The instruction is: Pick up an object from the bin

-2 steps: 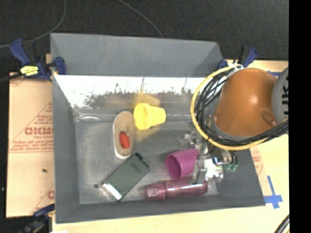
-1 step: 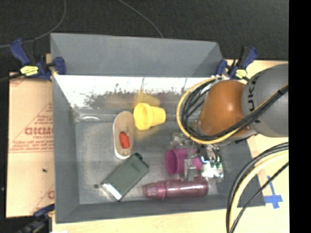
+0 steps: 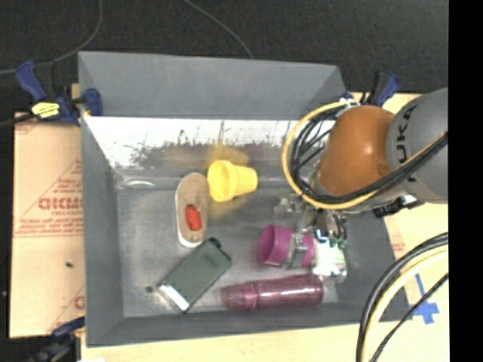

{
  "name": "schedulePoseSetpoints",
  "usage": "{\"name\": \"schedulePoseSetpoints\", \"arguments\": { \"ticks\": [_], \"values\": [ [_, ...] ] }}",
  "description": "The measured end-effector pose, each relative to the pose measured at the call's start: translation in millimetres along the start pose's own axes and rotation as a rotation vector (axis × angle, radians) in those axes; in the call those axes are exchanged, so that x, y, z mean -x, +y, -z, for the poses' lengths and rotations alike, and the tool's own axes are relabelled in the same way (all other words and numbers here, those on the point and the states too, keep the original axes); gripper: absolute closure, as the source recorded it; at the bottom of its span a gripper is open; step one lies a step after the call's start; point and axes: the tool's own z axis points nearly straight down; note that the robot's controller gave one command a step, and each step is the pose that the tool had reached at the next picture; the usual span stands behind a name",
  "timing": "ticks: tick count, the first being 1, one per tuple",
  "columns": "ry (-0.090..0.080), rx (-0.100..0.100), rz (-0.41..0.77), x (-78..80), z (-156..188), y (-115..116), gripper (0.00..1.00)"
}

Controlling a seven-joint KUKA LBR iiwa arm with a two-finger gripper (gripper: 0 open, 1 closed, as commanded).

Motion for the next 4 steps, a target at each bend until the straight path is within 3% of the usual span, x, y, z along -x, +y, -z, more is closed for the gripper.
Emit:
{"name": "schedulePoseSetpoints", "arguments": {
  "ticks": [1,2,3,4],
  "values": [
    [-0.005,-0.003,-0.003,-6.3,-20,-19,0.00],
    [-0.010,0.002,-0.275,-2.3,-67,-32,0.00],
    [-0.010,-0.005,-0.199,5.9,-67,-32,1.00],
    [-0.010,-0.005,-0.199,5.9,-67,-32,1.00]
  ]
}}
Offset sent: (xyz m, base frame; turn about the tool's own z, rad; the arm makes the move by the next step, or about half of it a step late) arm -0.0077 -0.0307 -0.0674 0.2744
